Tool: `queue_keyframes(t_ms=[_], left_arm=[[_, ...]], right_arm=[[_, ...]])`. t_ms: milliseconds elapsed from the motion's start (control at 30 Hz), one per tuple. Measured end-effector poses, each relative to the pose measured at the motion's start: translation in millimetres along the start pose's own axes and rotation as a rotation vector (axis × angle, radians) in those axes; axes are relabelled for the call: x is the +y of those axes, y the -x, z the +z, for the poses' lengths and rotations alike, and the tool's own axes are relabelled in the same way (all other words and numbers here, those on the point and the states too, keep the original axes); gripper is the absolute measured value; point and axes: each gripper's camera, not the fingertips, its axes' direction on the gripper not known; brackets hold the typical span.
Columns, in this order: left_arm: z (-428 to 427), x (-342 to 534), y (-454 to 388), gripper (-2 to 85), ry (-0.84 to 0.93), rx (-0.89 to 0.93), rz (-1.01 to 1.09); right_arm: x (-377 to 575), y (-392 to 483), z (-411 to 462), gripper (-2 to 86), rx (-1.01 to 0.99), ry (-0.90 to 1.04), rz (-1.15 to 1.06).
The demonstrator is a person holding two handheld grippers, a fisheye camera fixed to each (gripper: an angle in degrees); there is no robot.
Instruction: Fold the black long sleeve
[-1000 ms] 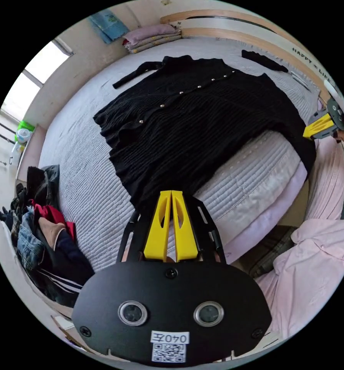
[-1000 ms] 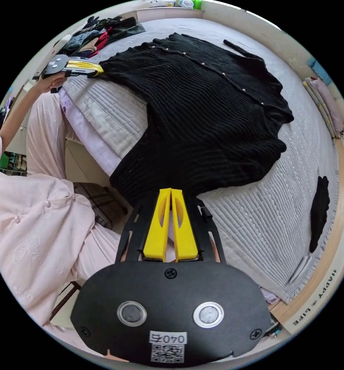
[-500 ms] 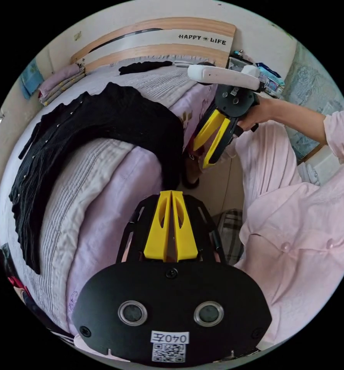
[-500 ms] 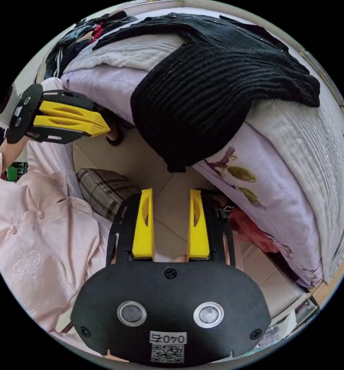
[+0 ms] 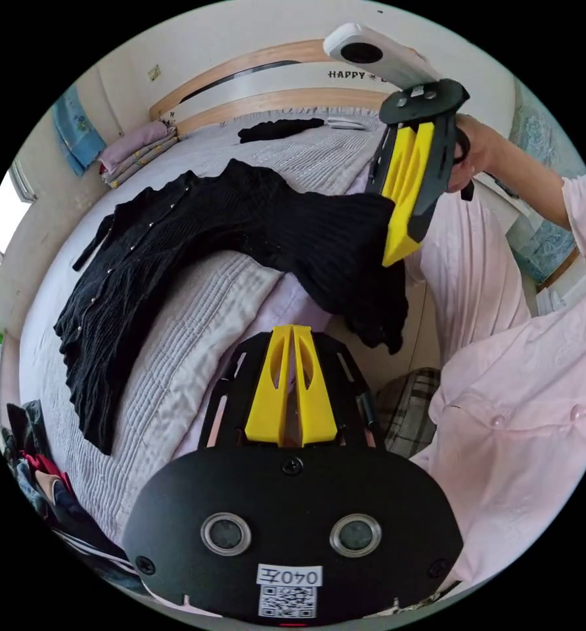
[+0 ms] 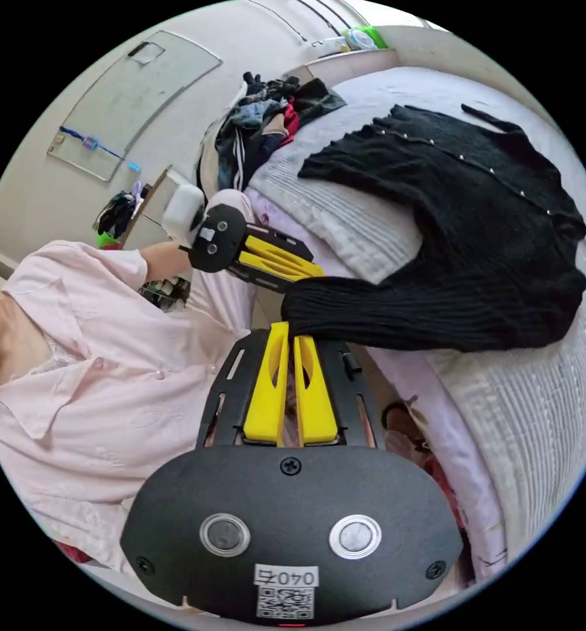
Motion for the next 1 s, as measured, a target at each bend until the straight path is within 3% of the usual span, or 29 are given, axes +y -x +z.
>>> queue_keyframes(t_ms=[100,133,267,400,567,767,1000], left_arm=[[-26.0,-1.5,25.9,-0.9,-0.048,-0.08,-0.075],[-30.6,-1.0,31.4,-0.9,-0.053,-0.091,-0.09],[-50.9,9.7,59.5,-0.8,-0.018,-0.159,-0.152],[-59.4,11.2,73.6,-0.8,0.012,-0.25,-0.149],[-58.0,-21.8,95.5,0.8,0.01,-0.383,-0.09],[-33.6,-51.8,159.2,3.3,0.101,-0.373,-0.055],[-13.3,-76.3,187.5,3.9,0.122,-0.33,0.046]], right_arm=[[-52.2,-39.5,-58.4,0.0,-0.034,-0.149,0.084],[-70.5,-69.0,-73.9,1.2,-0.002,-0.206,0.203],[-106.4,-139.2,-79.7,7.6,0.156,-0.058,0.434],[-103.2,-110.8,-81.3,8.4,0.292,-0.003,0.315],[-105.4,-63.0,-60.6,9.5,0.704,0.158,0.102],[-128.1,-74.4,-55.4,9.3,0.713,0.226,0.0],[-127.5,-99.6,-71.4,9.6,0.616,0.237,0.049]])
